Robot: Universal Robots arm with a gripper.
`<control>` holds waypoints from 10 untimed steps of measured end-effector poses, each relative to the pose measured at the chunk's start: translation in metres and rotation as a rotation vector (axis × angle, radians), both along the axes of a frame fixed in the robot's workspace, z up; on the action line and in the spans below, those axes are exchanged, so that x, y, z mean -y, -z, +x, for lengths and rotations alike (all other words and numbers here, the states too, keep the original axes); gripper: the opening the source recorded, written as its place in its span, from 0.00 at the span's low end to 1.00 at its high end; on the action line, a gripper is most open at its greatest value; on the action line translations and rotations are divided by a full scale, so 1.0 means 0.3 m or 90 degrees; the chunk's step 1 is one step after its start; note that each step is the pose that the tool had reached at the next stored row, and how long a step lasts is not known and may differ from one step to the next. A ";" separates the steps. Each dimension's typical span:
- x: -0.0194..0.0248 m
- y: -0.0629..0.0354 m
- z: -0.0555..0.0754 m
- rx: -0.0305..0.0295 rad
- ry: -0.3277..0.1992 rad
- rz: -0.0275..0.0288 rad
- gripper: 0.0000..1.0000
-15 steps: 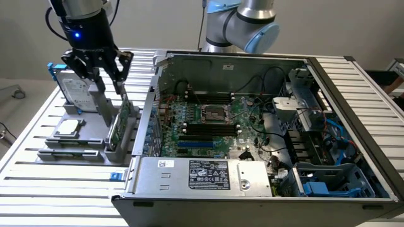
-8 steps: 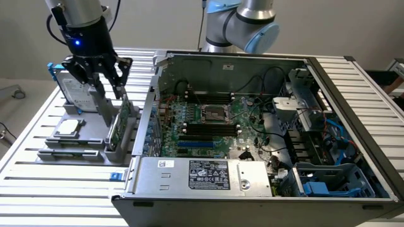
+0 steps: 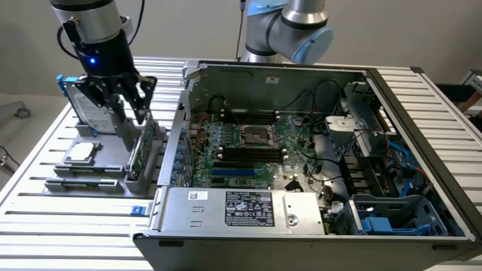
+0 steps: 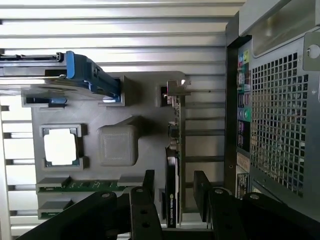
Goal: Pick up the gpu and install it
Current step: 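Pick up the gpu and move the gpu toward the slot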
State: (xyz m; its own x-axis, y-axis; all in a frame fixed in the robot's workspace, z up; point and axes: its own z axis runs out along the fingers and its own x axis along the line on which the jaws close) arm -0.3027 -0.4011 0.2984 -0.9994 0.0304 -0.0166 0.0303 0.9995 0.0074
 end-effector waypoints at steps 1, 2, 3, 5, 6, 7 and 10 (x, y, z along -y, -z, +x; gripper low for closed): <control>0.001 0.006 -0.002 0.0000 0.000 0.0000 0.45; 0.001 0.012 -0.004 0.0000 0.000 0.0000 0.45; 0.001 0.018 -0.005 0.0001 0.000 0.0001 0.45; 0.002 0.019 -0.005 -0.0002 0.000 -0.0001 0.45; 0.002 0.020 -0.005 -0.0001 0.000 -0.0001 0.45; 0.002 0.021 -0.005 -0.0001 0.000 -0.0001 0.45; 0.002 0.025 -0.005 0.0001 0.000 0.0001 0.45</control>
